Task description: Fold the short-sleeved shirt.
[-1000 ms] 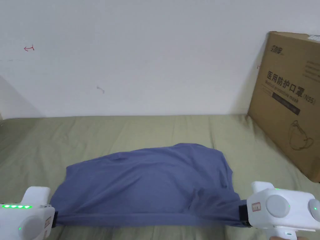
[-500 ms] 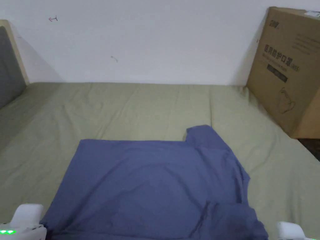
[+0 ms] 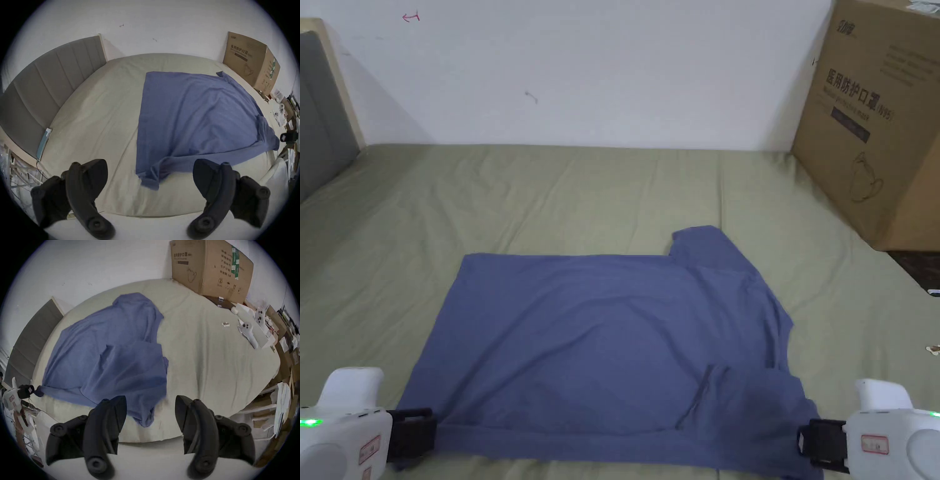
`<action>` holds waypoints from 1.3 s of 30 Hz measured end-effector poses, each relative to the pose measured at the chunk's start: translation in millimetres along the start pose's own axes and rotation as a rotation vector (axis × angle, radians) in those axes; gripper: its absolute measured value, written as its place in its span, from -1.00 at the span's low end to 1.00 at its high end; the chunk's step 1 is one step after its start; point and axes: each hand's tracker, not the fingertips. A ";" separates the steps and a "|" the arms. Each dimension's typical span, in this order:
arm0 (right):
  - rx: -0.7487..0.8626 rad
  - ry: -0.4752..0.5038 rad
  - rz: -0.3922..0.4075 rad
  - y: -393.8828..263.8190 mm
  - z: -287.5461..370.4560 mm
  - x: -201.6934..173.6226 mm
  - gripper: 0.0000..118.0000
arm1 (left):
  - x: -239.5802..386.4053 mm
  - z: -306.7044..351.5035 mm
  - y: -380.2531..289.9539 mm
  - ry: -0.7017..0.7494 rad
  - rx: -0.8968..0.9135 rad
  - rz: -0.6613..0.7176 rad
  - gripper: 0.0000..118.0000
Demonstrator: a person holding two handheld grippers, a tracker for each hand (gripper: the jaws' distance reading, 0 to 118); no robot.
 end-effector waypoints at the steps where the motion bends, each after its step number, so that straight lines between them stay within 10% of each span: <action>1: 0.020 0.007 0.007 2.2 5.5 -2.2 0.10 | -1.5 6.3 -2.1 -0.016 0.006 0.007 0.64; 3: 0.044 0.021 0.014 3.4 13.0 -6.8 -0.02 | -0.9 16.1 -8.8 -0.065 0.018 0.048 -0.23; 5: 0.074 0.036 0.034 0.2 15.3 -12.6 -0.88 | -1.3 19.6 -19.2 -0.090 0.011 0.088 -0.96; 12: -0.007 0.047 0.056 -27.7 -20.6 -31.8 -1.00 | 9.6 12.2 -51.0 -0.085 -0.040 0.064 -0.93; 14: -0.009 0.041 0.070 -33.4 -23.9 -32.6 -1.00 | 7.6 9.7 -52.7 -0.025 -0.054 0.046 -0.23; 15: -0.013 0.043 0.070 -34.3 -24.7 -31.5 -1.00 | 5.7 8.8 -53.4 -0.007 -0.043 0.057 0.49; 19: -0.028 0.046 0.051 -35.8 -25.8 -28.7 -1.00 | -3.8 5.8 -46.2 -0.026 -0.042 0.094 0.94; 26: -0.055 0.041 0.014 -37.5 -29.3 -23.0 -1.00 | 16.8 -2.0 -34.2 -0.039 -0.037 -0.065 0.87; 28: -0.061 0.045 0.007 -37.1 -28.5 -23.2 -1.00 | 21.1 -14.8 -32.5 -0.042 -0.075 -0.083 0.23; 30: -0.067 0.046 0.008 -38.1 -29.3 -23.6 -1.00 | 22.7 -29.1 -31.0 -0.017 -0.133 -0.076 -0.98; 37: -0.064 0.033 0.018 -40.5 -20.6 -20.1 -1.00 | 27.4 -22.7 -36.5 -0.029 -0.112 -0.064 -0.99; 39: -0.041 0.039 -0.014 -38.5 -15.6 -17.0 -0.43 | 24.0 -19.2 -36.0 -0.032 -0.111 -0.053 -0.98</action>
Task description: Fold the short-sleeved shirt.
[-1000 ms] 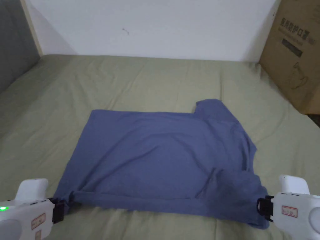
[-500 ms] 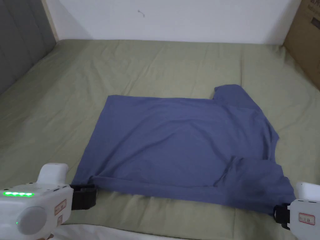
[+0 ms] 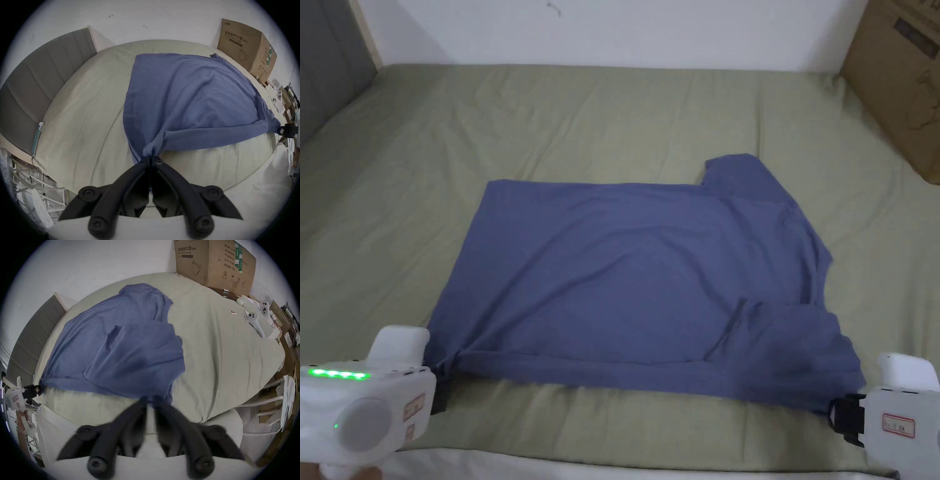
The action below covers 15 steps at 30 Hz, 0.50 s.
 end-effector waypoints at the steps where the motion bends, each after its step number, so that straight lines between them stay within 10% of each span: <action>1: 0.010 0.005 -0.005 3.1 2.3 3.4 -0.03 | 1.0 0.9 -0.9 0.003 0.002 0.008 -0.98; 3: 0.030 0.008 -0.004 8.0 3.7 6.8 0.35 | -4.1 1.7 0.6 0.002 0.006 0.028 -0.98; 8: -0.024 -0.049 0.020 21.0 -23.9 21.1 0.27 | -9.1 1.9 3.5 -0.004 0.007 0.066 -0.98; 9: -0.041 -0.043 0.013 20.2 -28.6 23.3 0.10 | -8.5 2.3 4.0 -0.004 0.007 0.066 -0.98; 11: -0.116 0.018 -0.033 15.0 -41.4 28.2 -0.91 | -11.1 3.6 6.3 -0.003 0.008 0.063 -0.98; 15: -0.057 -0.007 -0.043 19.7 -26.6 15.8 -0.91 | -15.1 7.0 11.0 -0.003 0.010 0.075 -0.98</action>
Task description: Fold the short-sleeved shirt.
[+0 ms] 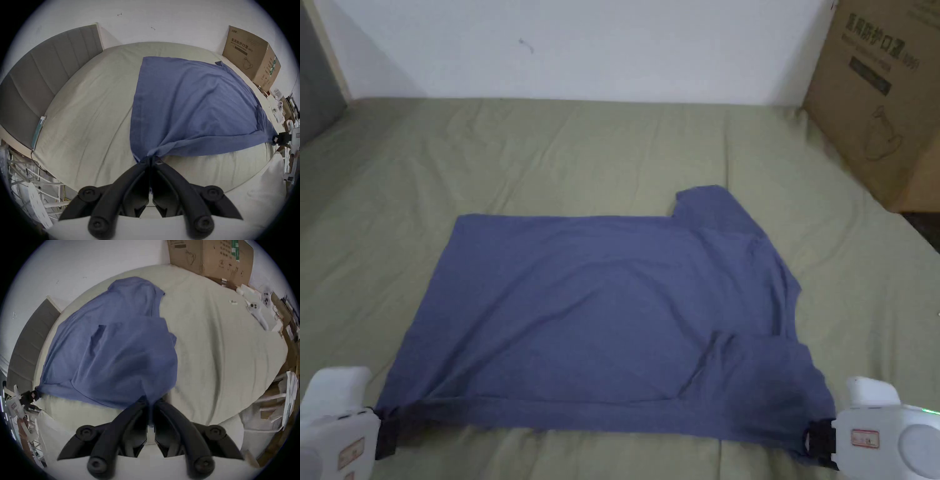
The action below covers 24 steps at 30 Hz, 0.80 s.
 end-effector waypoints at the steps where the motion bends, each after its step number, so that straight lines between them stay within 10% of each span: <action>1: 0.009 -0.002 0.011 2.0 5.8 -2.9 -0.91 | -1.2 1.4 2.2 -0.004 0.001 0.011 -0.98; 12: 0.110 0.060 0.006 70.6 51.6 -9.0 -0.91 | -22.5 7.1 72.5 -0.001 0.072 0.065 -0.98; 24: -0.031 -0.004 -0.021 166.5 -44.8 -23.6 -0.88 | -9.3 -85.8 157.7 0.042 -0.003 0.013 -0.84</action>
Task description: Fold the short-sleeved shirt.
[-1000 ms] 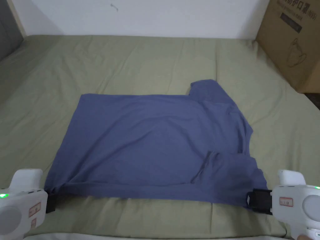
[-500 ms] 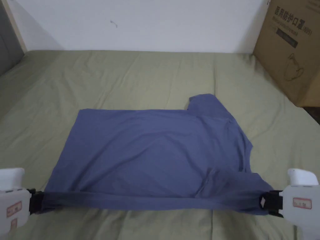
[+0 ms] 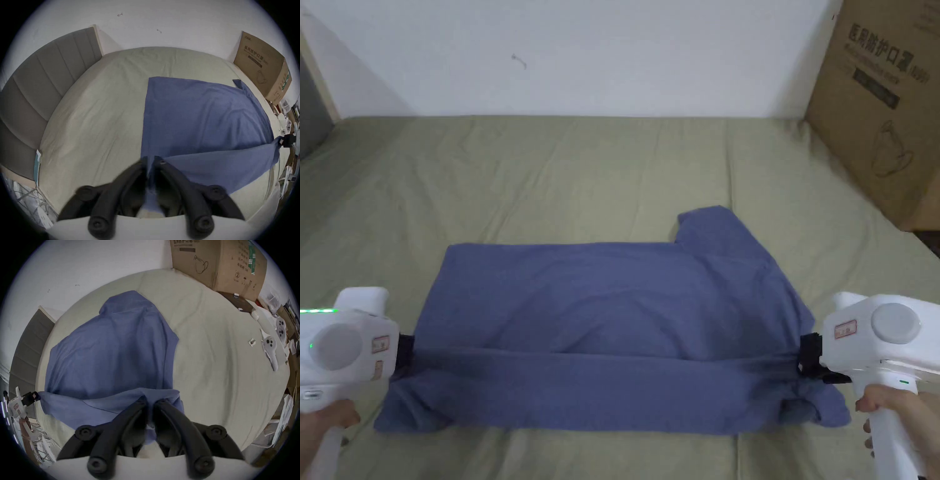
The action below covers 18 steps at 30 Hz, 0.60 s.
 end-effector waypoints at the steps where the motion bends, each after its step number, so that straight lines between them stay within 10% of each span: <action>1: -0.002 -0.001 0.011 0.1 -2.2 -1.3 -0.72 | 0.8 -2.1 0.6 -0.005 -0.010 -0.003 -0.54; 3: 0.011 -0.048 0.048 -4.0 2.1 -2.6 0.32 | 0.3 -4.0 -1.3 -0.021 -0.050 -0.010 0.74; 4: 0.011 -0.051 0.048 -6.5 4.6 -1.3 0.60 | 0.1 -1.7 -5.5 -0.031 -0.049 -0.013 1.00; 10: 0.084 -0.017 0.058 -32.7 48.8 20.8 0.28 | -17.6 41.3 -43.2 -0.064 0.027 0.028 0.54; 13: 0.125 -0.024 0.060 -59.5 68.9 29.2 -0.96 | -28.7 63.8 -70.1 -0.116 0.061 0.113 -1.00; 18: 0.097 -0.009 0.028 -103.3 60.6 40.8 -0.96 | -29.6 71.4 -106.9 -0.103 0.060 0.112 -1.00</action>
